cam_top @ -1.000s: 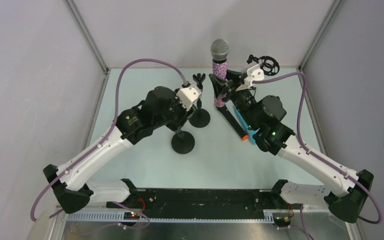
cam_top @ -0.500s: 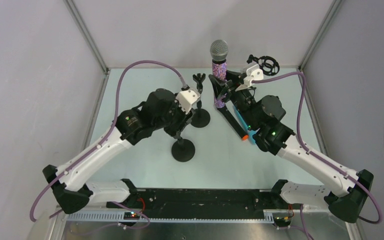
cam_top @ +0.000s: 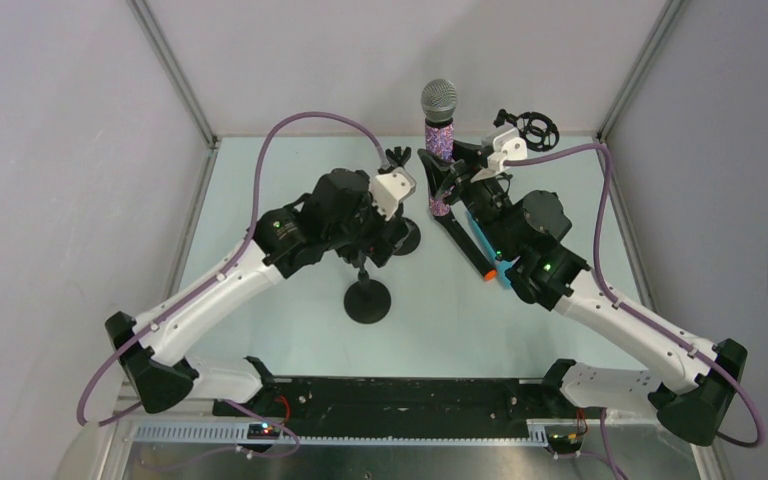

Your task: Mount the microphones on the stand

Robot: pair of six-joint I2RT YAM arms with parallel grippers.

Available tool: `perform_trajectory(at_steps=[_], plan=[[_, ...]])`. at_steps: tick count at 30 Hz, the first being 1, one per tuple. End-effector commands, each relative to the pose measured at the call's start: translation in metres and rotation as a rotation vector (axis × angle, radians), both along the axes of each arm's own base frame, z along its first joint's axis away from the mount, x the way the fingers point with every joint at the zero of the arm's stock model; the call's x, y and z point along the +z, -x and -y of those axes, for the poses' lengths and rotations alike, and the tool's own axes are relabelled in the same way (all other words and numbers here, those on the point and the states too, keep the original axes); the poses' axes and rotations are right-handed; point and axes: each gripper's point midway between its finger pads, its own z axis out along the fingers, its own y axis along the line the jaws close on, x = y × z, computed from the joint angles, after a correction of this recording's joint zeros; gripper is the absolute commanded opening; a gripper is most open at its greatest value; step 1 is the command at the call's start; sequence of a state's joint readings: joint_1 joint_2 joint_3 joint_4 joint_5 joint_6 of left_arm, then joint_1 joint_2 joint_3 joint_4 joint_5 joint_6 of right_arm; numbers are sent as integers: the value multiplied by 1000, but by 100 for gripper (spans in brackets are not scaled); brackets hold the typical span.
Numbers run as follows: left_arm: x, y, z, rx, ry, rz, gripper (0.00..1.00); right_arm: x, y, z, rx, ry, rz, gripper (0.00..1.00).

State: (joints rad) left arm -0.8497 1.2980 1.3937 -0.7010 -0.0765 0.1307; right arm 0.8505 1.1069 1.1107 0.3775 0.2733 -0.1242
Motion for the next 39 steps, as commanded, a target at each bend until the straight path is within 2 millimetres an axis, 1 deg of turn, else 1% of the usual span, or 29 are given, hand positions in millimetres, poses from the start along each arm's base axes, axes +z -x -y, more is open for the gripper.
perform_trajectory(at_steps=[1, 2, 8, 9, 10, 11, 12, 13, 14, 15, 16, 17, 18, 19, 20, 21, 22, 23, 24, 25, 26, 27, 28, 29, 30, 32, 33, 35, 39], plan=[[32, -3, -1, 21, 61, 57, 99, 30, 7, 12, -12, -86, 61, 0], [33, -3, -3, 26, 62, 63, 100, 31, 7, 12, -12, -87, 62, 0], [63, 1, -26, 92, 111, 143, 100, 34, 6, 10, -7, -88, 68, 0], [73, 4, -33, 109, 134, 165, 100, 35, 7, 8, -1, -90, 69, 0], [72, 7, -37, 117, 141, 164, 100, 37, 8, 5, 7, -91, 71, 0], [82, 13, -44, 121, 178, 186, 100, 38, 8, 3, 9, -89, 75, 0], [74, 17, -47, 124, 179, 174, 100, 39, 8, -1, 14, -89, 76, 0], [85, 24, -54, 119, 225, 205, 100, 39, 8, -3, 14, -84, 79, 0], [79, 33, -62, 115, 239, 210, 100, 41, 9, -8, 20, -82, 84, 0], [80, 35, -63, 113, 267, 228, 100, 42, 10, -10, 23, -82, 88, 0], [74, 41, -68, 109, 294, 243, 100, 43, 11, -14, 28, -81, 92, 0], [55, 43, -70, 104, 278, 228, 100, 45, 10, -17, 31, -81, 94, 0], [64, 49, -74, 100, 333, 266, 100, 46, 12, -20, 40, -81, 97, 0], [46, 50, -75, 98, 321, 256, 100, 47, 12, -23, 45, -83, 100, 0], [55, 53, -78, 99, 367, 288, 100, 49, 14, -26, 55, -87, 106, 0], [41, 53, -79, 101, 357, 281, 100, 49, 14, -28, 60, -88, 108, 0], [47, 54, -81, 103, 384, 308, 100, 52, 16, -31, 72, -96, 117, 0], [35, 53, -80, 102, 369, 303, 100, 52, 17, -35, 81, -97, 119, 0], [40, 53, -80, 87, 385, 336, 100, 55, 19, -36, 89, -102, 130, 0], [31, 53, -80, 76, 369, 346, 100, 58, 21, -40, 95, -109, 138, 0], [35, 52, -77, 62, 390, 372, 100, 57, 20, -42, 94, -101, 142, 0], [31, 53, -74, 37, 390, 393, 100, 60, 22, -44, 96, -105, 152, 0], [23, 52, -72, 28, 380, 393, 100, 61, 23, -46, 100, -107, 154, 0], [26, 52, -72, 20, 388, 416, 100, 62, 23, -46, 99, -105, 157, 0], [22, 51, -71, 19, 382, 417, 100, 63, 22, -47, 99, -105, 158, 0], [21, 48, -71, 28, 384, 433, 100, 63, 22, -48, 100, -103, 159, 0], [24, 45, -72, 43, 391, 448, 100, 63, 22, -49, 100, -100, 160, 0], [23, 41, -73, 61, 391, 458, 100, 64, 22, -50, 102, -99, 161, 0], [23, 40, -70, 65, 409, 453, 100, 62, 24, -54, 115, -98, 155, 0]])
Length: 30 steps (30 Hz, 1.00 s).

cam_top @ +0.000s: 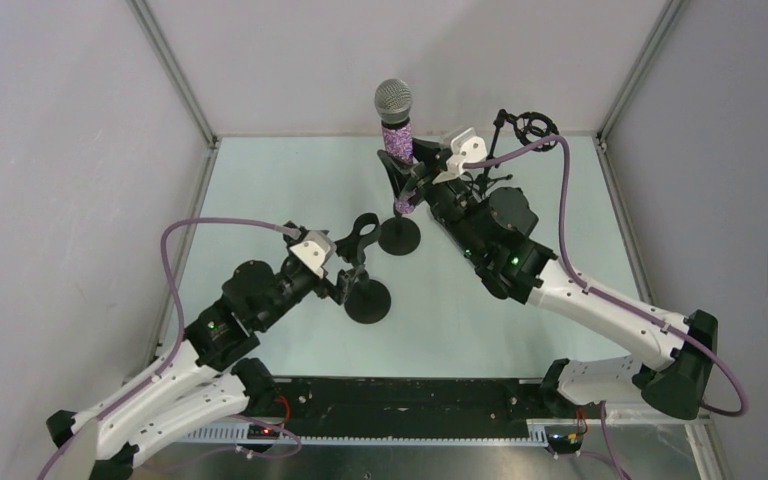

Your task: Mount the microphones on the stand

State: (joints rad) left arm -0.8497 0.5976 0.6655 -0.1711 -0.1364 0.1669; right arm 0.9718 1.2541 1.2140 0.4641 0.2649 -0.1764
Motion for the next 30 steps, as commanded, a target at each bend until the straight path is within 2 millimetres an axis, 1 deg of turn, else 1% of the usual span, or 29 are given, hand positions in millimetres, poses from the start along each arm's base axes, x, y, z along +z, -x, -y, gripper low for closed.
perform_trajectory(at_steps=[1, 6, 11, 15, 18, 25, 27, 29, 30], plan=[[27, -6, 2, 21, 82, 75, 100, 46, 11, 6, 12, -108, 87, 0], [24, -6, 8, 2, 96, 55, 100, 42, 13, -5, 31, -110, 85, 0], [16, -3, 8, -3, 97, 37, 97, 46, 19, -13, 48, -134, 114, 0], [12, -5, 6, 17, 110, 11, 96, 45, 22, -23, 62, -142, 122, 0], [12, -6, 6, 26, 119, 7, 96, 41, 25, -32, 71, -146, 125, 0], [14, -7, 6, 29, 128, 12, 96, 37, 26, -39, 70, -151, 120, 0], [13, -7, 7, 27, 127, 11, 94, 36, 26, -41, 71, -156, 119, 0], [12, -8, 7, 29, 128, 12, 91, 35, 26, -42, 73, -158, 117, 0], [11, -8, 8, 28, 128, 10, 87, 35, 27, -42, 75, -160, 117, 0]])
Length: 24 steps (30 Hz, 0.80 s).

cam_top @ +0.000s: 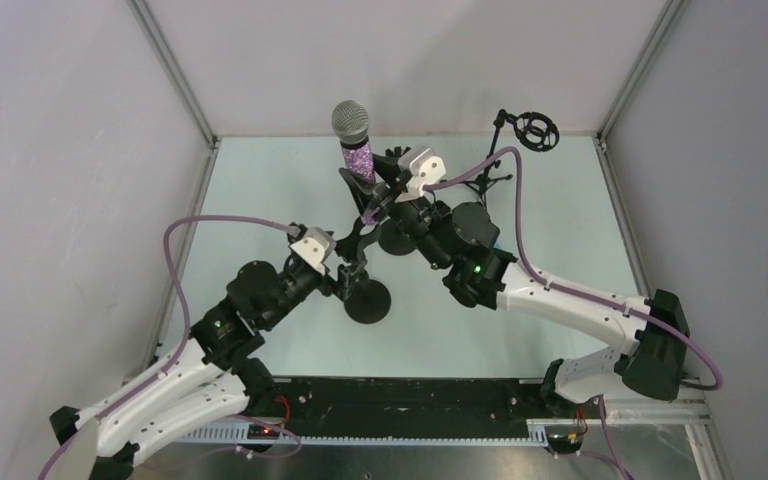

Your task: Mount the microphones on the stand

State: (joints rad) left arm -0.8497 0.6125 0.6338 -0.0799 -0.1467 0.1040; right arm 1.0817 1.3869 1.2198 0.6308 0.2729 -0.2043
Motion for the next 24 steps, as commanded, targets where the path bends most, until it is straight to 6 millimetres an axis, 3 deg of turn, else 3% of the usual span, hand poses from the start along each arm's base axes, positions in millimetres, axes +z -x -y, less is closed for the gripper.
perform_trajectory(at_steps=[1, 3, 8, 10, 24], plan=[[9, -3, 2, 13, 48, 20, 84, 47, 8, 15, -12, -145, 74, 0], [9, -3, 2, 9, 48, 19, 72, 45, 9, 14, -12, -147, 72, 0], [6, -7, -1, 40, 35, 19, 14, 40, 9, 11, -3, -152, 65, 0], [5, -8, -3, 50, 34, 18, 2, 33, 9, 9, -3, -148, 61, 0], [6, -6, -4, 42, 26, 21, 0, -31, -8, -9, -84, -39, 73, 0]])
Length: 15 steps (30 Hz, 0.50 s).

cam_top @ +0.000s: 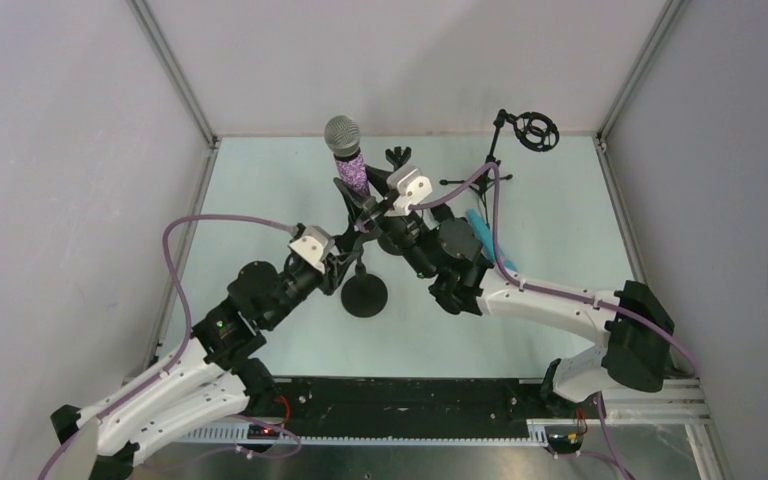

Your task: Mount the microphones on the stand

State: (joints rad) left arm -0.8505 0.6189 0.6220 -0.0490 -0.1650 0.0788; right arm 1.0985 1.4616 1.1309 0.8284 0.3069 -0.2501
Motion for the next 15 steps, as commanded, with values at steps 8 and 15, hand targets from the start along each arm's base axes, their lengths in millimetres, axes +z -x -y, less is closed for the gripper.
perform_trajectory(at_steps=[8, 15], plan=[[4, 1, -1, -13, -14, 30, 0, -24, -13, 11, -119, -39, 51, 0], [6, 4, 0, -31, -14, 35, 0, -38, -23, 8, -147, -28, 64, 0]])
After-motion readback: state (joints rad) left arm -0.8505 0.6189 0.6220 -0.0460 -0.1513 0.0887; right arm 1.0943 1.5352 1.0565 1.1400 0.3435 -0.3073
